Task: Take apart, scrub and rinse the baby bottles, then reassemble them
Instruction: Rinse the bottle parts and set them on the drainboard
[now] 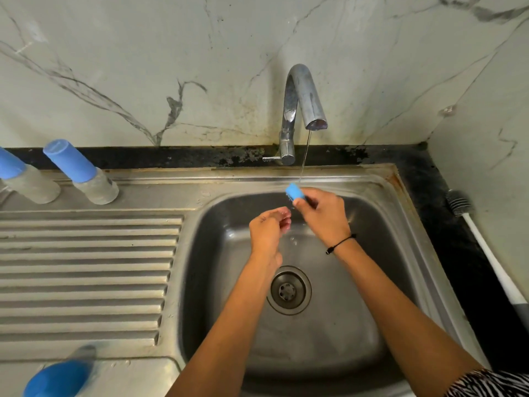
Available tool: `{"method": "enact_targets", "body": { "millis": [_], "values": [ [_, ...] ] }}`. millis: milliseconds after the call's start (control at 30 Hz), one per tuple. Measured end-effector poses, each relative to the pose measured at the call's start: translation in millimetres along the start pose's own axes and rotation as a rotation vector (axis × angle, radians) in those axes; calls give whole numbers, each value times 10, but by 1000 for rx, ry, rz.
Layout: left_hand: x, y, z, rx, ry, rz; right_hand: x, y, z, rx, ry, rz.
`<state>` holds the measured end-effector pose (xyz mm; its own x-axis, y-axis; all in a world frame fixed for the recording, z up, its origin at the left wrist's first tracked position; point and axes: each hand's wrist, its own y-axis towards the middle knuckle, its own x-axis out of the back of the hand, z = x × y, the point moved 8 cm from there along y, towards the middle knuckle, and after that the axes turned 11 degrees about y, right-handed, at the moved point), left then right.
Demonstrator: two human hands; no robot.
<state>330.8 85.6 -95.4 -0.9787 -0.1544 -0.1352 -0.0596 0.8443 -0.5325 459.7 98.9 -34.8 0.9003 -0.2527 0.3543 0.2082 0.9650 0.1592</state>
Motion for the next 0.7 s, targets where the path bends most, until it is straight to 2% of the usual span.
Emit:
{"method": "enact_targets", "body": {
  "millis": [33, 100, 200, 267, 333, 367, 500, 600, 700],
  "values": [
    [-7, -9, -2, 13, -4, 10, -38, -31, 151, 263, -193, 17],
    [-12, -24, -3, 34, -18, 21, -87, -107, 280, 550, -378, 24],
    [-19, -53, -11, 58, -44, 34, -150, -163, 311, 666, -555, 69],
    [-23, -82, -10, 69, -37, 42, -72, -103, 315, 622, -505, 35],
    [-32, -131, -50, 55, -36, 57, -103, -147, 380, 641, -491, 83],
    [-37, -164, -86, 36, -35, 65, -117, -177, 390, 591, -445, 101],
    [14, -346, -287, -131, 78, 53, 23, -216, 154, 2, 61, 17],
    [175, -541, -372, -269, 285, -3, -41, -305, 161, -156, 247, 143],
    [380, -783, -459, -415, 511, -90, -180, -483, 405, -126, 99, 321]
  ]
}}
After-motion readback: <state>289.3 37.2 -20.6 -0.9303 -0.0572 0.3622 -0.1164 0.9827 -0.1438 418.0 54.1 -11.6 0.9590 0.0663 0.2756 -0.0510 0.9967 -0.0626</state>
